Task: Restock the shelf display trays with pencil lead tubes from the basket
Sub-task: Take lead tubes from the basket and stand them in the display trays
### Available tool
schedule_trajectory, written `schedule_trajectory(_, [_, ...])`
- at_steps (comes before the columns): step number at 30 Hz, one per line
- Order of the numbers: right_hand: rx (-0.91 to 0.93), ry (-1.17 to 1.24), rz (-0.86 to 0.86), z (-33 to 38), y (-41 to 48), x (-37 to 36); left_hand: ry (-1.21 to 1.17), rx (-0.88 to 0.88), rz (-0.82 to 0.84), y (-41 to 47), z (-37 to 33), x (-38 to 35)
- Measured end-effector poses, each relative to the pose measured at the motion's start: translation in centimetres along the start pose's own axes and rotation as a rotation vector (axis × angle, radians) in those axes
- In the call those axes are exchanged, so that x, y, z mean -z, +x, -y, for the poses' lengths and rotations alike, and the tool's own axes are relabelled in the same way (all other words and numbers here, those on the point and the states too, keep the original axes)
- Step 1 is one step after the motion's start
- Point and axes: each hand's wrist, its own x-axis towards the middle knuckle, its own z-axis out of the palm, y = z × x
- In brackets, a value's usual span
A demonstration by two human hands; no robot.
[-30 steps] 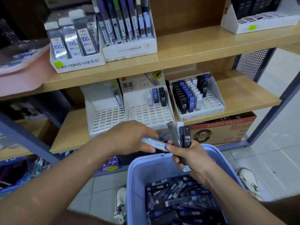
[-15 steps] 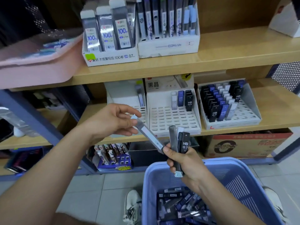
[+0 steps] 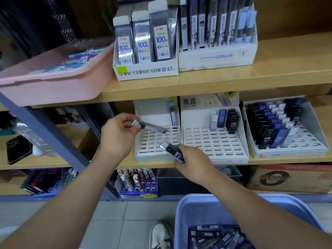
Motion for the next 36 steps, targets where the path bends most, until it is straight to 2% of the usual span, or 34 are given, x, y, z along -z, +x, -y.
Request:
schedule_trajectory(3, [0.015, -0.093, 0.021, -0.4, -0.1, -0.4, 0.097, -0.070, -0.040, 1.4, 0.0, -0.7])
schedule_trajectory(6, [0.026, -0.054, -0.007, -0.7, -0.7, -0.5, 0.179, -0.116, -0.044, 2.8, 0.2, -1.3])
schedule_trajectory(10, [-0.040, 0.171, -0.023, -1.5, -1.7, -1.1, 0.229, -0.189, 0.008, 3.1, 1.3, -3.0])
schedule_trajectory(15, [-0.205, 0.609, 0.004, -1.5, -2.1, -0.6, 0.248, -0.260, 0.027, 3.4, 1.8, -3.7])
schedule_trajectory(23, [-0.298, 0.819, 0.018, -1.1, -1.8, -0.1, 0.356, -0.409, 0.133, 4.6, 0.4, -4.1])
schedule_trajectory(27, [-0.340, 0.876, 0.006, -0.8, -1.7, 0.0, 0.398, -0.376, 0.172, 5.0, -0.2, -5.2])
schedule_trajectory(32, [-0.412, 0.983, -0.016, -0.5, -1.8, 0.4, 0.409, -0.262, 0.076, 5.9, 0.0, -6.4])
schedule_trajectory(36, [-0.449, 1.060, -0.021, -0.3, -1.6, 0.5, 0.433, -0.341, 0.027, 5.7, -0.3, -6.8])
